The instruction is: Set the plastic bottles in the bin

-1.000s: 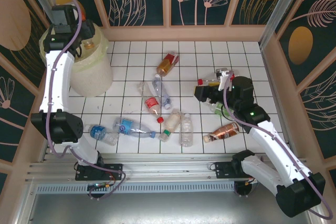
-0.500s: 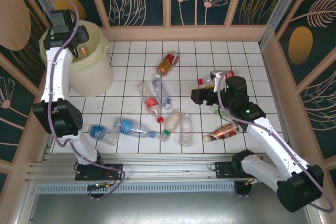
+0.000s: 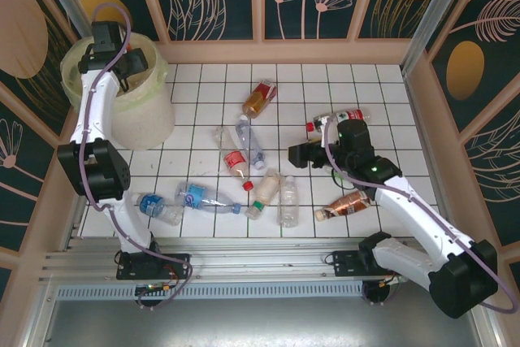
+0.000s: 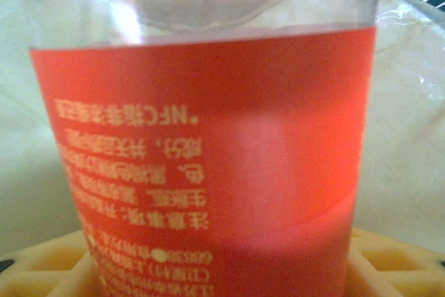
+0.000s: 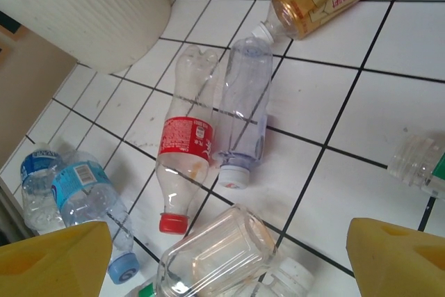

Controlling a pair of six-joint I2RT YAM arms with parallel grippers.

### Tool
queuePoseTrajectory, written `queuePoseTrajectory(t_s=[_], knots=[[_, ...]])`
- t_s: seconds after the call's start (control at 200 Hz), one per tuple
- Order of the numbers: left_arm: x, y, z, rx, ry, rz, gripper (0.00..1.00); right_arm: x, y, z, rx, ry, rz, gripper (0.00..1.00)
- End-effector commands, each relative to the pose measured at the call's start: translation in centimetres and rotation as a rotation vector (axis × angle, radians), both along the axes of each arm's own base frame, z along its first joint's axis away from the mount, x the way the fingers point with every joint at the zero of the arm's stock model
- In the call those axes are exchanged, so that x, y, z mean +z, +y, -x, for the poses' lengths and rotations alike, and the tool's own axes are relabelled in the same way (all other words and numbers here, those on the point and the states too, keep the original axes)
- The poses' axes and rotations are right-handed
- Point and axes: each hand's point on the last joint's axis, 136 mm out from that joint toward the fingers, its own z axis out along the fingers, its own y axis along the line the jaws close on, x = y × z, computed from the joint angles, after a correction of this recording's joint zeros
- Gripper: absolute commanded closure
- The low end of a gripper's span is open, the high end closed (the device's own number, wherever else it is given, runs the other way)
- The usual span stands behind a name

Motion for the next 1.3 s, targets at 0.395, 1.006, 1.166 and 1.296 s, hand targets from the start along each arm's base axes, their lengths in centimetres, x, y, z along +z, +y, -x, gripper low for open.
queuePoseTrajectory(t_s=[0.395,1.006,1.166,1.296], knots=[[8.3,0.4,5.1,0.056,-0.158,-0.025,0.01,-5.5,0.2,0.7,-0.098,0.191,0.126,0.19],[10.6,-14.2,15.9,-0.439,-0.400,0.259,0.01,-12.0,-1.2,6.3,-0.246,0.471,0.172,0.20],[7.8,-18.4,18.0,-0.577,-0.402,0.428,0.01,-13.3,-0.8,7.2,-0.241,0.525,0.145,0.20],[5.9,-21.9,19.4,-0.667,-0.351,0.449,0.01,-14.1,0.2,7.7,-0.203,0.547,0.141,0.20]])
